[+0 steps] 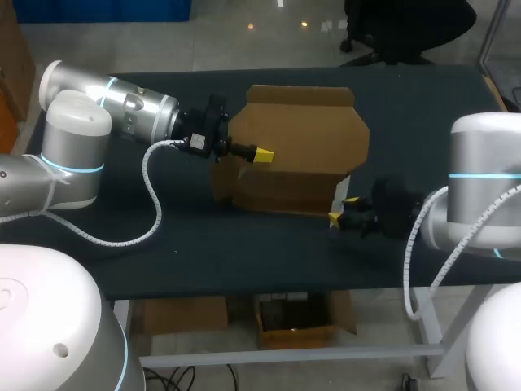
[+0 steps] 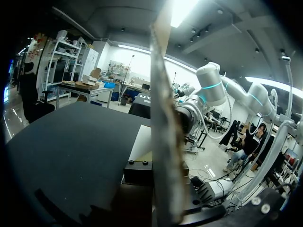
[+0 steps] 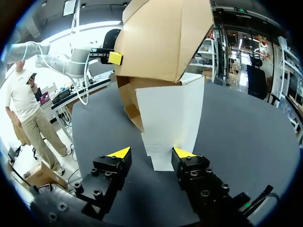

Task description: Assemble the packaging by folding the flat box into shape, placing the metal phone stand inside, and closing the box properly

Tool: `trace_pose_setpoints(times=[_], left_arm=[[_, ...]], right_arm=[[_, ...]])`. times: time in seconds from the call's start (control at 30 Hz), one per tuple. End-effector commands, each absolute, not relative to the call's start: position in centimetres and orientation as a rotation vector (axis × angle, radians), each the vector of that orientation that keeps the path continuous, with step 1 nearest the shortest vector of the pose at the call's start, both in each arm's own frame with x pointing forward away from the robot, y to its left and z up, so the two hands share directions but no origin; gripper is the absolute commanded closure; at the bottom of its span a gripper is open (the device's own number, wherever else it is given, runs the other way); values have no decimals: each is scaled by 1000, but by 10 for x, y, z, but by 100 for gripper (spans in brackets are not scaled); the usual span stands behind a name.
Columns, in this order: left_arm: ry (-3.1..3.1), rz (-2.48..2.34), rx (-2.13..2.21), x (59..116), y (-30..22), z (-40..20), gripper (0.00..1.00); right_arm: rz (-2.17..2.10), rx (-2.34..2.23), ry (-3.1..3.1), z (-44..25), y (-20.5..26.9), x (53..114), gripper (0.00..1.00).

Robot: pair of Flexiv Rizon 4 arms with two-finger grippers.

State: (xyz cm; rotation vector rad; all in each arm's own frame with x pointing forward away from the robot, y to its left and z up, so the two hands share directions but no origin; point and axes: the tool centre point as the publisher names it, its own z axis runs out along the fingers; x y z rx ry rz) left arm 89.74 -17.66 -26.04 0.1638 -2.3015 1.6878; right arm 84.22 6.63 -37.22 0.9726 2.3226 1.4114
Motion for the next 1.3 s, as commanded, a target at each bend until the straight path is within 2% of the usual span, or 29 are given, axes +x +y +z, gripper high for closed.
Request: trace_pose_setpoints(times=[0.03, 0.27, 1.3], left_arm=[[-2300, 1687, 161, 898, -177, -264, 100], [-2300, 1687, 161, 898, -177, -264, 100], [-2300, 1687, 161, 898, -177, -264, 100]], right_arm=[[1404, 976, 2319, -375, 74, 843, 45], [1391, 963, 2326, -375, 79, 836, 43], [1423, 975, 2255, -359, 25, 806, 42]])
